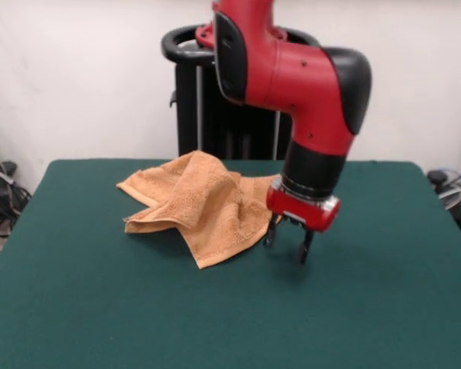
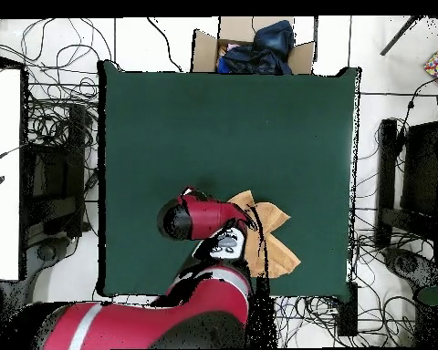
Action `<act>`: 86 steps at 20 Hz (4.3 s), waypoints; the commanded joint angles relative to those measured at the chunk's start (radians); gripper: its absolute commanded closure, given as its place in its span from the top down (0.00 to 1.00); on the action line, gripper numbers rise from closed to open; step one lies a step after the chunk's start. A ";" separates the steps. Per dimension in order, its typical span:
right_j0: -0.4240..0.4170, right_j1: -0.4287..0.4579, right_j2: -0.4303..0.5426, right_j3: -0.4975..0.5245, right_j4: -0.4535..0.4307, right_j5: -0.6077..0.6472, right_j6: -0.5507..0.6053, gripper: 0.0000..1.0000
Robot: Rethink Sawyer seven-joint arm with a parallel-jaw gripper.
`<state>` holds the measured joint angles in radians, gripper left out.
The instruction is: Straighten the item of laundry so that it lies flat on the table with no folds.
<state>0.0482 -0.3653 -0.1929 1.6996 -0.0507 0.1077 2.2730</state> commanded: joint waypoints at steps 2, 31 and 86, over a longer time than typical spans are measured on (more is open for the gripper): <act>0.125 0.193 -0.079 -0.243 0.154 0.072 0.188 1.00; 0.409 0.447 -0.597 -0.679 0.089 0.716 0.158 1.00; 0.316 0.711 -0.560 -0.692 0.338 0.657 0.330 1.00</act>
<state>0.3971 0.2184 -0.8879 1.0345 0.2034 0.7580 2.3059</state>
